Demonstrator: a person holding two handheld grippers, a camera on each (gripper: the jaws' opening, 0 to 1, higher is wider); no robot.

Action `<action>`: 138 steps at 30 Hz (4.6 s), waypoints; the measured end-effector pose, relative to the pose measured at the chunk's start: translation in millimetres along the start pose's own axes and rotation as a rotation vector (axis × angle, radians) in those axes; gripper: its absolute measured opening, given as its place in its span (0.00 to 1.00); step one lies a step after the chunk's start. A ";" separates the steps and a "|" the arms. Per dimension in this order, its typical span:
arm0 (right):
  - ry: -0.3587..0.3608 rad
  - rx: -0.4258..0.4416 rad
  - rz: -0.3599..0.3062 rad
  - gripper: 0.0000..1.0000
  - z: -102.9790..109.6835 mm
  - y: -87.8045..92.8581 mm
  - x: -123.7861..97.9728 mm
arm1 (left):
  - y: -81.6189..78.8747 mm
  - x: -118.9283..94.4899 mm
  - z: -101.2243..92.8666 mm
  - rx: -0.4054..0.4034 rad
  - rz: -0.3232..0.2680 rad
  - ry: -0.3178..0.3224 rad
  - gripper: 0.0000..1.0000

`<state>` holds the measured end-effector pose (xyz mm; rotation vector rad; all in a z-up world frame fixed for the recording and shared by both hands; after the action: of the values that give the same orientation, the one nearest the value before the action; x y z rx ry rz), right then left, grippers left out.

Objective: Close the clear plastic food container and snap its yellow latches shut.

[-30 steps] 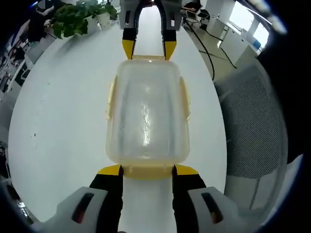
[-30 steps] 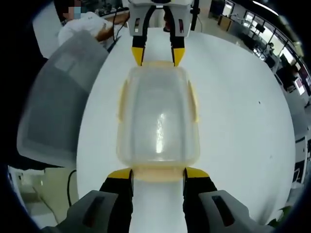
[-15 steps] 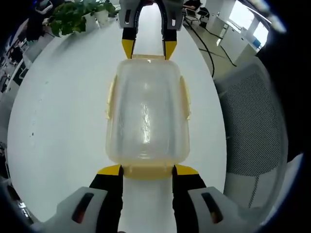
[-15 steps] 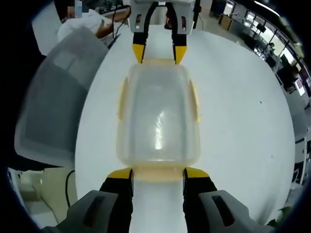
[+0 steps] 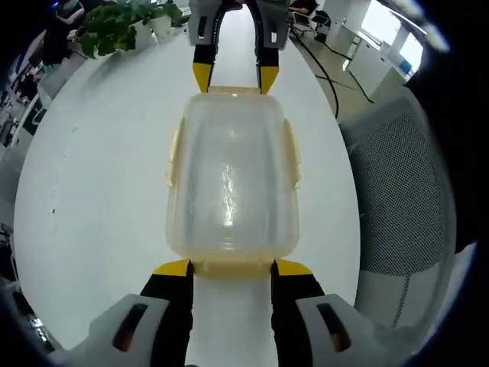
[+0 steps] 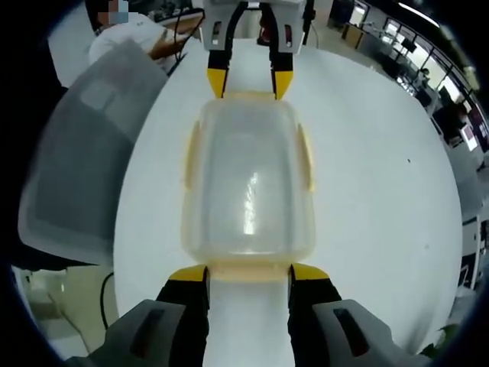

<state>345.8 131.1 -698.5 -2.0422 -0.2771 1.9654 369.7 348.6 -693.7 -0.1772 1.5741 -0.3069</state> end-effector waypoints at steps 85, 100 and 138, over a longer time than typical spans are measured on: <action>0.054 0.809 -0.297 0.32 17.8 20.2 -27.6 | 30.7 -20.7 -21.4 -1.136 -0.357 -0.116 0.41; 0.088 0.902 -0.319 0.32 20.8 15.7 -21.5 | 28.6 -10.6 -28.6 -1.181 -0.391 -0.159 0.39; 0.009 0.973 -0.268 0.25 15.7 7.5 -3.6 | 18.7 5.0 -30.6 -1.180 -0.467 -0.118 0.28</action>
<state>329.6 124.1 -698.1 -1.2877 0.3399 1.4707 340.6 367.5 -703.9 -1.4523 1.4054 0.3147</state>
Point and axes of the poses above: the point that each gripper's makers call its tool centre point, and the gripper's own axes: x roughly forward along the fingers, z roughly to its left, y roughly out of its underside, the point moved 9 cm from there along -x, roughly backward along the fingers
